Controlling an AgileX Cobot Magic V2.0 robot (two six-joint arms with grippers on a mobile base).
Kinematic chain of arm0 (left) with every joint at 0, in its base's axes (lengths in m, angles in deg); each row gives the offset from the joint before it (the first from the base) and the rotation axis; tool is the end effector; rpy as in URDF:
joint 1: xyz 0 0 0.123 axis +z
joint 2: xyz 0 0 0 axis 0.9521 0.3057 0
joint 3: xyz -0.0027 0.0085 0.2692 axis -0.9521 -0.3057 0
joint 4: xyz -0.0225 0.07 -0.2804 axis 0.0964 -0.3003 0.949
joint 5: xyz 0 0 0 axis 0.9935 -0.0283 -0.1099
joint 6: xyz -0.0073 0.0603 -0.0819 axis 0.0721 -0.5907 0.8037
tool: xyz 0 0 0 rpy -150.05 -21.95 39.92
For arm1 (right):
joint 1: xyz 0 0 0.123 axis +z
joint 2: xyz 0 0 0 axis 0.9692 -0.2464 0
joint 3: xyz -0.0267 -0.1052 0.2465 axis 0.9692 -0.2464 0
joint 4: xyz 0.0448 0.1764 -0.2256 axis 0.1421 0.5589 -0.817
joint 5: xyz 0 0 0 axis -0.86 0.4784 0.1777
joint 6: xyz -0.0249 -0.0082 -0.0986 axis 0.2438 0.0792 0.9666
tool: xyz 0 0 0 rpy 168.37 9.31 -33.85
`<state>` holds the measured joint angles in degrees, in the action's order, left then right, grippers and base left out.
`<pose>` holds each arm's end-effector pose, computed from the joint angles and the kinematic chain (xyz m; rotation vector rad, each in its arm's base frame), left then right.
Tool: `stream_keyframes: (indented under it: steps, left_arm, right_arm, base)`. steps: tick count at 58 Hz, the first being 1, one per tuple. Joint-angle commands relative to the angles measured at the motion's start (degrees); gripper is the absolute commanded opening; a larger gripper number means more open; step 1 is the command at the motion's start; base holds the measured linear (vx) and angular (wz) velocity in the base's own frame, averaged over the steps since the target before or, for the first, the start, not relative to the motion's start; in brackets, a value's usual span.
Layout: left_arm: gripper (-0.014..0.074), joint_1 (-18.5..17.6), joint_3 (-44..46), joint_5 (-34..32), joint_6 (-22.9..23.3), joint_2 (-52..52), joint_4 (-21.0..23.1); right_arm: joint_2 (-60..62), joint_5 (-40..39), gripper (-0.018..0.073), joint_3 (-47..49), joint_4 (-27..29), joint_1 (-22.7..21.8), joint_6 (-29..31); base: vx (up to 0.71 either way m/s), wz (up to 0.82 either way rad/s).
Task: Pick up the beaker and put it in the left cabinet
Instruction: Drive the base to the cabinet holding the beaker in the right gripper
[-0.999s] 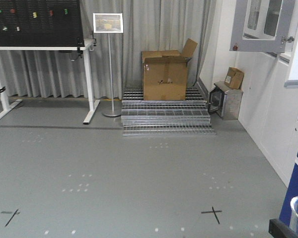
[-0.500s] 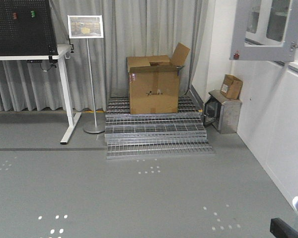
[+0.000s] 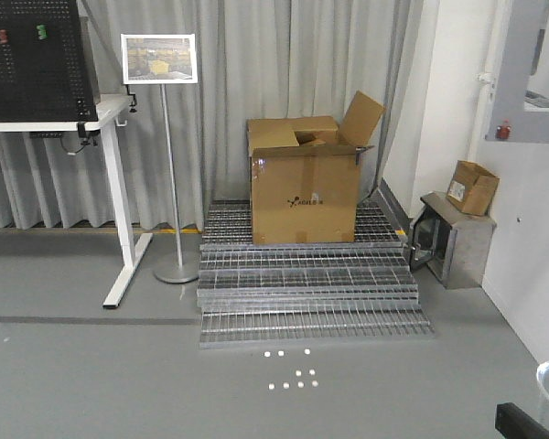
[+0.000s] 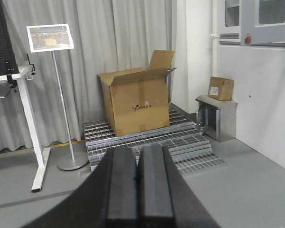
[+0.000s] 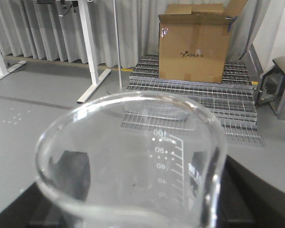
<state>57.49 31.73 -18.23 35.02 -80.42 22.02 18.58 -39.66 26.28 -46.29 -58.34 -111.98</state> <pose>0.1183 -0.0310 0.2023 0.2441 1.4962 -0.1526 0.1973 0.0573 0.2652 -0.2700 1.8039 0.1583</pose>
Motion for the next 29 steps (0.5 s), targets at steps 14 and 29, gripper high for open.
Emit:
stream_keyframes:
  steps: [14,29]
  left_arm:
    - [0.0001,-0.2,-0.9,-4.8,0.2,-1.0,0.5]
    - [0.0001,-0.2,-0.9,-4.8,0.2,-1.0,0.5]
  right_arm:
    - [0.0,-4.3,-0.0005,1.9,-0.4,-0.1,0.0]
    - [0.0,-4.3,-0.0005,1.9,-0.4,-0.1,0.0]
  base:
    - [0.68,-0.05]
    - [0.65,-0.07]
